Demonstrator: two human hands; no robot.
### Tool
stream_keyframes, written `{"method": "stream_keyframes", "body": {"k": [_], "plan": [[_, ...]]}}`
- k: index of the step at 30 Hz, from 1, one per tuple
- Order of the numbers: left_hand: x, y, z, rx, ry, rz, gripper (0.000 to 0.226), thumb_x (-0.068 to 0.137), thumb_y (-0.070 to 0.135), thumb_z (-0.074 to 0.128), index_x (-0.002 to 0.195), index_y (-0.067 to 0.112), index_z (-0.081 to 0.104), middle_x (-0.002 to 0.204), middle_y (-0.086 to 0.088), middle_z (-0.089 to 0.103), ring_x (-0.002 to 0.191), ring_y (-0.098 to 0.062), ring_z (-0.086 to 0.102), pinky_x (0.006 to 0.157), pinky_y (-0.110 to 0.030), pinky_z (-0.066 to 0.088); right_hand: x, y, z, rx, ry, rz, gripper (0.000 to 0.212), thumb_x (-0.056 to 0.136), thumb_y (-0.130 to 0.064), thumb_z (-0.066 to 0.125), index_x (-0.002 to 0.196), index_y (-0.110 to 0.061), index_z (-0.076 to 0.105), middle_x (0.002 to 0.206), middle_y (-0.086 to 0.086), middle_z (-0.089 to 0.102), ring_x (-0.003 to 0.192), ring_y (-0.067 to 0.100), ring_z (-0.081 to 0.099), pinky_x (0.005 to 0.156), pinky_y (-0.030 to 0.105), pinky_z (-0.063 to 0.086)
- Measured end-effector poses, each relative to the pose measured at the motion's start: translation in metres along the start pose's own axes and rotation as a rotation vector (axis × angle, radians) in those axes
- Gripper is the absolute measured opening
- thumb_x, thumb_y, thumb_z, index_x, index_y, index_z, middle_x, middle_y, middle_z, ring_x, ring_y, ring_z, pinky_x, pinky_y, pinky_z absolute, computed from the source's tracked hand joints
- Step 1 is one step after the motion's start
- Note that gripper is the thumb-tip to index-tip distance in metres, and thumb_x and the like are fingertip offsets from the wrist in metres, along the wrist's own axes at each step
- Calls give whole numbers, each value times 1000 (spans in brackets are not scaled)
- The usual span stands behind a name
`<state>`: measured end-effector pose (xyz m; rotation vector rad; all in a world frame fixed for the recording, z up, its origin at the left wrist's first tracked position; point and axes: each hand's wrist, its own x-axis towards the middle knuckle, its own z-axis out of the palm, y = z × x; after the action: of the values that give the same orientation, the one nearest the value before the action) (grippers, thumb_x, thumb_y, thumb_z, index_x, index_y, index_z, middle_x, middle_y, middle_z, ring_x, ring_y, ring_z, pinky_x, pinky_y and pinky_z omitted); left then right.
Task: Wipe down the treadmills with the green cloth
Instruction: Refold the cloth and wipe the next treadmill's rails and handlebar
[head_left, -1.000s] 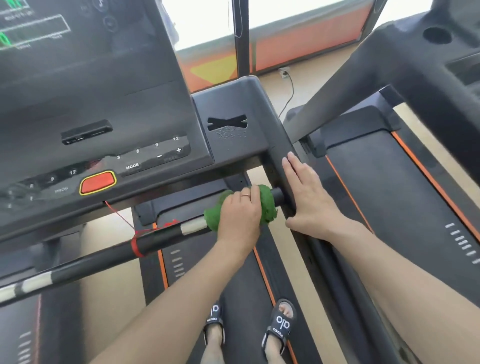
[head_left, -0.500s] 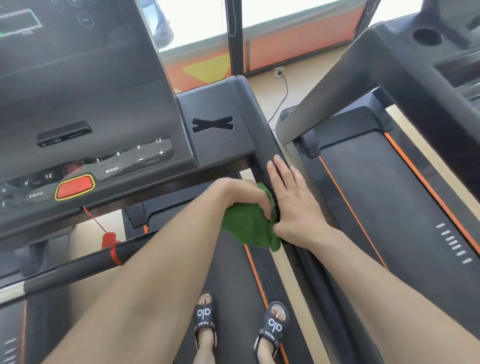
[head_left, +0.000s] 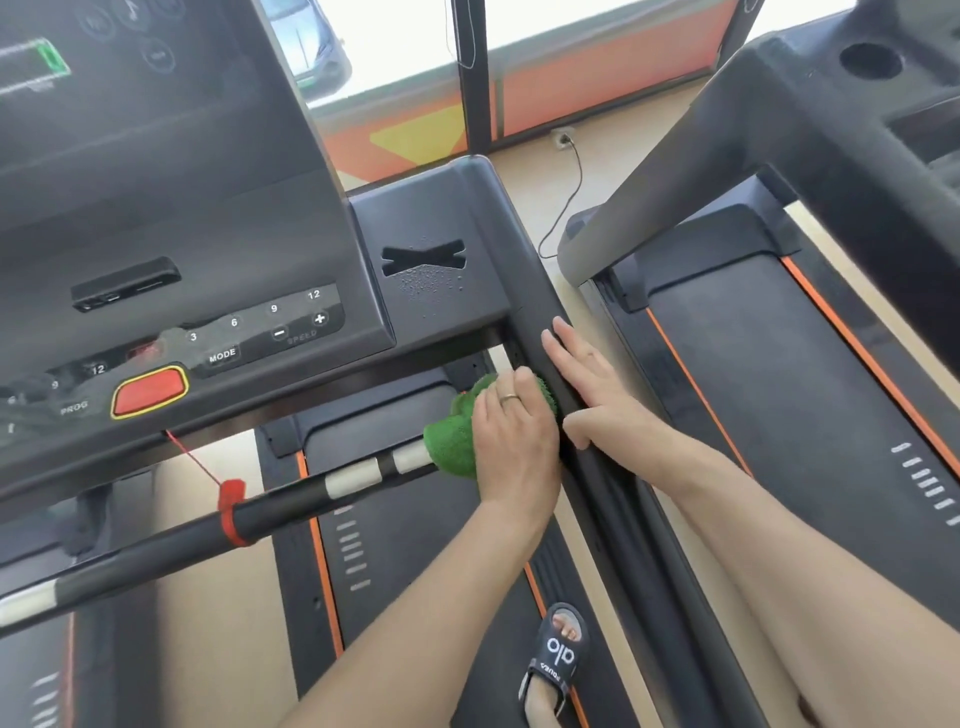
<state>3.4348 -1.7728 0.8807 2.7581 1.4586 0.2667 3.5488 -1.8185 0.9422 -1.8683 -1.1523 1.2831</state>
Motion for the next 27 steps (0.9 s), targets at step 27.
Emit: {"method": "stream_keyframes", "body": {"k": [27], "plan": [[-20,15,-45,-879,-50,-288,57,90,8,66,142,9,44,135,-9,57,124,-22,51,107,-34,40,4,22,-2,858,274,-6,53,107,-40,22,154,-20,36,156,-11,40,138,-1,41,115,23,26]]}}
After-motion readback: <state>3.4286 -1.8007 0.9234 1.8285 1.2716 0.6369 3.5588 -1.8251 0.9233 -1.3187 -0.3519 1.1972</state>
